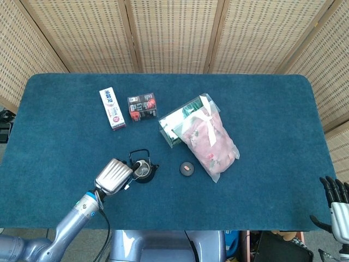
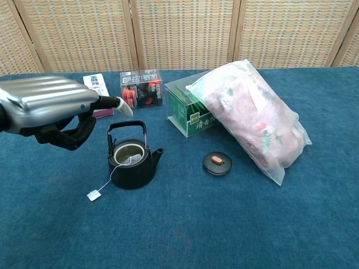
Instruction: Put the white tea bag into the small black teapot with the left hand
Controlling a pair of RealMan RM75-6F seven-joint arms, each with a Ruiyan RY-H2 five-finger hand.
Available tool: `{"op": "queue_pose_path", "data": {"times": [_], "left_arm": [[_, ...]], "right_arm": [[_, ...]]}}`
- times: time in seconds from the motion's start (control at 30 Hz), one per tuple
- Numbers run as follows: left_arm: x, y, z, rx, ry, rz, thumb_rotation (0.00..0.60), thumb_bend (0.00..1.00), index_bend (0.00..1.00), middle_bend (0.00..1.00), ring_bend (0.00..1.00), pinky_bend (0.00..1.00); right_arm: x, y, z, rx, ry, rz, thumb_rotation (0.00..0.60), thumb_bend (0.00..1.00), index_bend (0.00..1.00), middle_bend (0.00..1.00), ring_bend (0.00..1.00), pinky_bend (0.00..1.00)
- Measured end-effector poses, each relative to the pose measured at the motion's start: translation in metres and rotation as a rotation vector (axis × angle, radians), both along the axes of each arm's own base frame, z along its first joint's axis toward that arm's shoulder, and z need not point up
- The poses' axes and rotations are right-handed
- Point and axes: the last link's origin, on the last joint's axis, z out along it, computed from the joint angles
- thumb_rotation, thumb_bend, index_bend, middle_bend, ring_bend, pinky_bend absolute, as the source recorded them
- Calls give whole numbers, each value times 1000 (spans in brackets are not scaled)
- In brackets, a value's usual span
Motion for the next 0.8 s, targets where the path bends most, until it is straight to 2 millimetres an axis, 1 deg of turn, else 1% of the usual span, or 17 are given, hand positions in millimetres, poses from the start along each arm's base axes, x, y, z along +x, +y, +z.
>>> {"op": "queue_pose_path", "data": {"times": [0.07,0.1,0.13,0.17,0.27,0.37,0.43,0.53,0.6,0.67,0.73,0.8], "left_arm": [[-3,-2,8,34,-47,1,600,916,152,379,347,418],[-5,-3,12,51,-70,2,600,888,152,350,315,367],[-7,-4,17,70,-93,5,600,857,152,330,294,328],[-11,-6,23,95,-125,9,600,799,152,300,262,268],[-22,-10,37,153,-189,26,600,661,152,222,183,131],[-40,-15,52,219,-240,68,600,585,146,158,114,30],[-53,-19,62,260,-276,100,600,550,141,115,66,3],[-78,-28,77,325,-325,156,600,472,136,50,8,0],[-96,-38,86,365,-338,190,600,432,130,11,0,0],[-113,-48,93,393,-330,215,600,414,123,0,0,0],[-123,-55,97,403,-319,234,600,412,115,0,0,0],[-132,-65,100,413,-313,258,600,388,103,0,0,0]], "right_arm": [[1,-1,0,0,1,6,600,71,92,151,11,91],[1,-2,0,0,2,9,600,72,92,151,11,91],[2,-2,0,1,2,12,600,71,92,151,11,91],[3,-3,0,1,2,15,600,71,92,151,11,91],[4,-5,0,3,1,26,600,72,92,151,11,91],[6,-7,0,3,-2,40,600,71,92,151,11,91],[8,-8,-1,6,-5,54,600,71,92,149,11,91],[11,-12,-3,12,-11,81,600,71,92,142,11,91],[13,-13,-3,15,-14,94,600,71,92,131,9,91],[15,-13,-4,18,-16,109,600,72,92,115,3,90],[18,-14,-5,21,-17,126,600,72,92,108,0,87],[21,-14,-6,26,-18,144,600,71,92,107,0,85]]}}
